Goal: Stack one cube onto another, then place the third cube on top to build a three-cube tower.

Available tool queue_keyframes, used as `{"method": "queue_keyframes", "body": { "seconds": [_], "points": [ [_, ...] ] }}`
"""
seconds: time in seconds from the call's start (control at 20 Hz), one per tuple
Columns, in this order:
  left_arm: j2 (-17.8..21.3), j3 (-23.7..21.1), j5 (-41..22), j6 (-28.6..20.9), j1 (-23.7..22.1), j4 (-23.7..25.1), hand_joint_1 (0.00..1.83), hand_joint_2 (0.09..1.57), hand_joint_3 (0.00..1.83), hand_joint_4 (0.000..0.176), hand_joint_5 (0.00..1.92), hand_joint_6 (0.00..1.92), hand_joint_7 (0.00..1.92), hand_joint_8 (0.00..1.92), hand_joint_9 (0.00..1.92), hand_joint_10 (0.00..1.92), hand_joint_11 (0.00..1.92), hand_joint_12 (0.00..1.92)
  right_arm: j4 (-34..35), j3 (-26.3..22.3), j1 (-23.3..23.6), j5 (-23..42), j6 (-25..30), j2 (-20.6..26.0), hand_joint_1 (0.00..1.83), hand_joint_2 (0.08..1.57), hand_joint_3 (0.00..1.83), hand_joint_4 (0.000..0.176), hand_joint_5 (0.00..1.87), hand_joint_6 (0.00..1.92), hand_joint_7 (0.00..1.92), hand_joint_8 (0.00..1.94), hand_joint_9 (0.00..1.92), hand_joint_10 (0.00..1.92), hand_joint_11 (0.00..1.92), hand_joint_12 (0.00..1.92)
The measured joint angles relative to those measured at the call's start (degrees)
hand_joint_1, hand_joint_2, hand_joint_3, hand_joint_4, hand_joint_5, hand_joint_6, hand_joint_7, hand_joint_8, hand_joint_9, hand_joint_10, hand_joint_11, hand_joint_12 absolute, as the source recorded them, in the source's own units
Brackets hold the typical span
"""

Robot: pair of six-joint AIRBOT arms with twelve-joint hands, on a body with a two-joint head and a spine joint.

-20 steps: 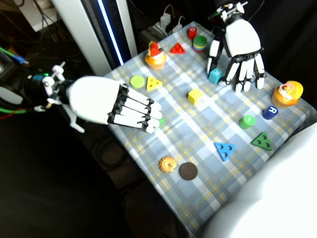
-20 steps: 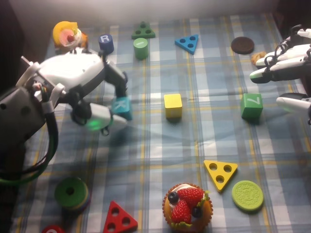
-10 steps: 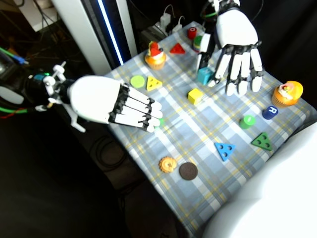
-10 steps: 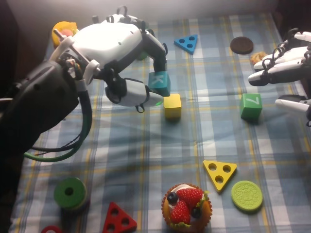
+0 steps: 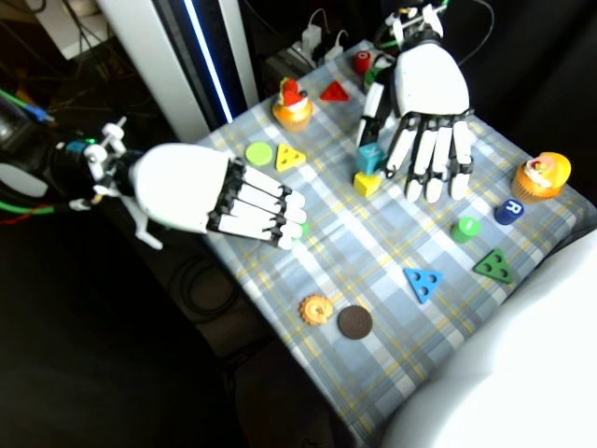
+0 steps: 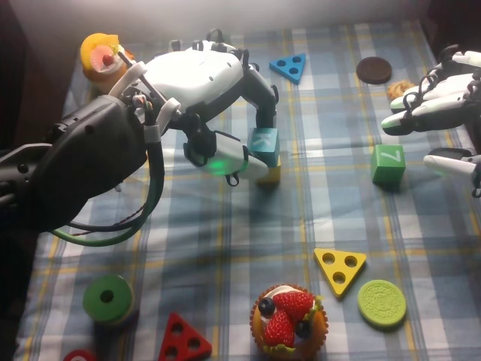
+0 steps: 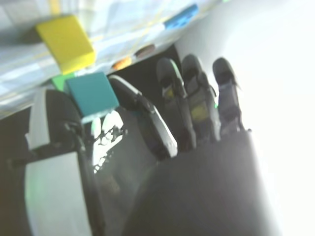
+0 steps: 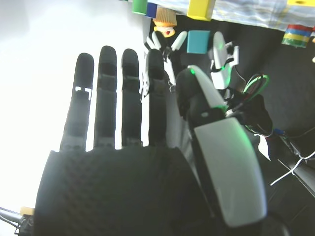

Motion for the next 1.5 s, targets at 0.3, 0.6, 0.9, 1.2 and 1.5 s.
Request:
{"method": "queue_keyframes", "body": {
  "seconds": [0.3, 0.6, 0.9, 1.2, 1.5],
  "points": [
    [-0.7, 1.2, 1.55, -0.02, 0.0, -0.46, 1.05, 1.06, 0.0, 0.176, 1.08, 0.81, 0.58, 0.01, 0.42, 0.0, 0.0, 0.49, 0.24, 0.0, 0.02, 0.02, 0.0, 0.0, 0.64, 1.39, 0.0, 0.0, 0.67, 0.0, 0.62, 0.0, 0.57, 0.01, 0.17, 0.97],
    [-1.01, 1.33, 1.84, 0.0, 0.0, -0.66, 1.05, 1.06, 0.0, 0.176, 1.08, 0.8, 0.59, 0.0, 0.43, 0.0, 0.0, 0.49, 0.22, 0.0, 0.02, 0.02, 0.0, 0.0, 0.65, 1.39, 0.0, 0.0, 0.68, 0.0, 0.62, 0.0, 0.56, 0.0, 0.14, 0.98],
    [-1.01, 1.36, 1.97, 0.0, 0.0, -0.66, 1.02, 1.09, 0.0, 0.176, 1.0, 0.93, 0.56, 0.0, 0.41, 0.0, 0.0, 0.46, 0.2, 0.0, 0.02, 0.02, 0.0, 0.0, 0.67, 1.38, 0.0, 0.0, 0.67, 0.0, 0.63, 0.0, 0.57, 0.0, 0.15, 1.02],
    [-1.01, 1.36, 2.03, 0.0, 0.0, -0.66, 1.03, 1.08, 0.0, 0.176, 1.03, 0.88, 0.57, 0.0, 0.43, 0.0, 0.0, 0.53, 0.2, 0.0, 0.02, 0.02, 0.0, 0.0, 0.67, 1.38, 0.0, 0.0, 0.68, 0.0, 0.64, 0.0, 0.59, 0.01, 0.16, 1.02],
    [-1.01, 1.36, 2.05, 0.0, 0.0, -0.68, 0.92, 0.9, 0.0, 0.176, 0.82, 0.0, 0.57, 0.0, 0.43, 0.0, 0.0, 0.55, 0.17, 0.07, 0.02, 0.04, 0.0, 0.0, 0.68, 1.37, 0.0, 0.0, 0.68, 0.0, 0.64, 0.0, 0.59, 0.0, 0.17, 0.98]
  ]
}}
